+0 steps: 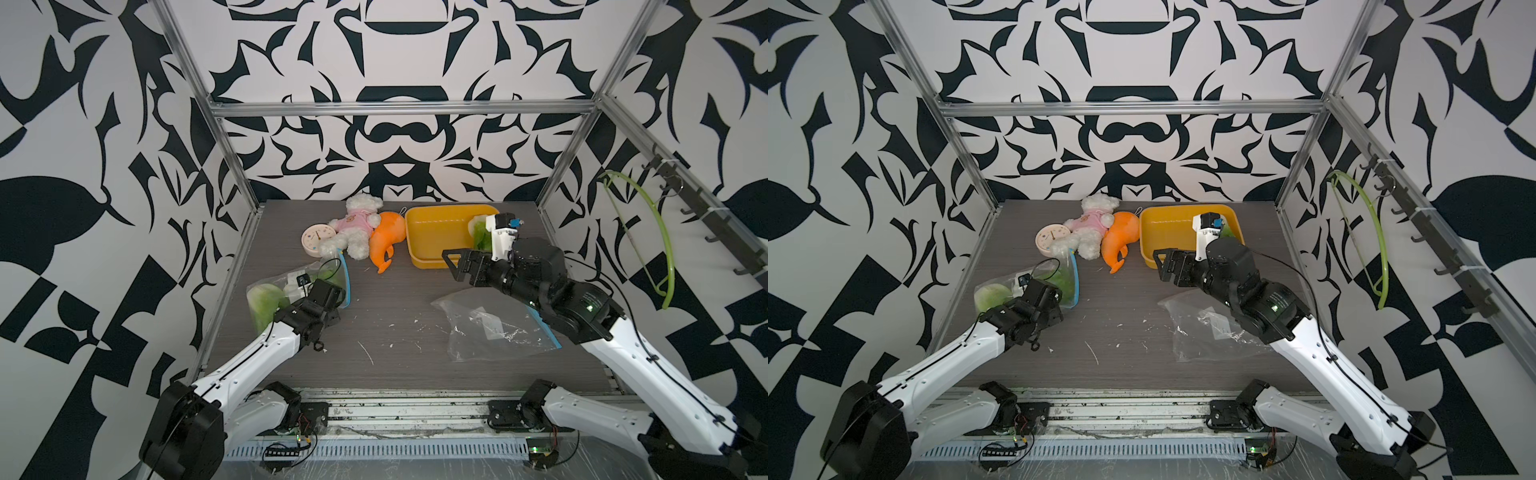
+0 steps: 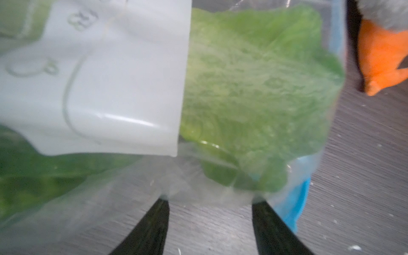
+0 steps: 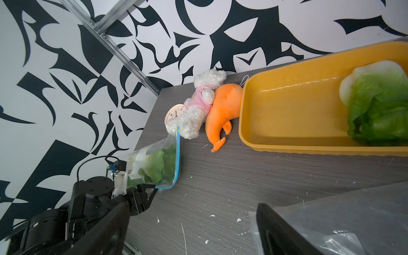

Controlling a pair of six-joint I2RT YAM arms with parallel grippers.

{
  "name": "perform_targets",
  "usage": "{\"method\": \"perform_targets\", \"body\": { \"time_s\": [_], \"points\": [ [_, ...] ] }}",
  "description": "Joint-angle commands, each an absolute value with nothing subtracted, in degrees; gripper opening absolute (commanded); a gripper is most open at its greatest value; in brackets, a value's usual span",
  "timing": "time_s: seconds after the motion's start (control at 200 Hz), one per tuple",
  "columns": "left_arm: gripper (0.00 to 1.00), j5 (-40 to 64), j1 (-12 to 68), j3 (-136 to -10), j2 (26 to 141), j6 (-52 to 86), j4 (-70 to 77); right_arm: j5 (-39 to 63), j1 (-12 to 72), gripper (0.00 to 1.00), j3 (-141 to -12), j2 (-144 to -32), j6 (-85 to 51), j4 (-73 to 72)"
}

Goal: Put the chinese cabbages into a zipper bag and zip it
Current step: Place the zipper food storage bag at the center of the board, then move the zipper food storage bag to the center of the board.

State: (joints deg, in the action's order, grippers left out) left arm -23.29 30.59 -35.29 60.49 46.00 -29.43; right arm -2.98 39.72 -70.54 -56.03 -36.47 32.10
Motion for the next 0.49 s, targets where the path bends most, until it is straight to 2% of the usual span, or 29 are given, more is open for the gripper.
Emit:
{"method": "perform_targets", "body": {
  "time_s": [0.0, 0.3, 0.38, 0.4, 0.49],
  "points": [
    [0.7, -20.32, 34.08, -38.2, 58.6, 48.03, -30.38, -1.67, 39.55, 0.97, -73.06, -55.72, -36.12, 31.64],
    [0.84, -20.76, 52.08, -49.15, 68.79, 56.52, -30.19, -1.93, 39.55, 0.99, -74.07, -57.26, -35.77, 34.71],
    [0.84, -17.91, 55.88, -51.53, 72.44, 57.02, -26.44, -2.55, 39.55, 0.99, -73.32, -56.57, -35.86, 34.61],
    [0.89, -16.96, 56.53, -52.02, 74.06, 57.19, -25.38, -2.85, 39.51, 0.99, -73.3, -56.44, -35.86, 34.64],
    [0.91, -13.08, 59.37, -54.25, 78.33, 57.41, -19.96, -4.08, 39.46, 0.99, -73.14, -55.86, -35.72, 35.54]
  ]
}}
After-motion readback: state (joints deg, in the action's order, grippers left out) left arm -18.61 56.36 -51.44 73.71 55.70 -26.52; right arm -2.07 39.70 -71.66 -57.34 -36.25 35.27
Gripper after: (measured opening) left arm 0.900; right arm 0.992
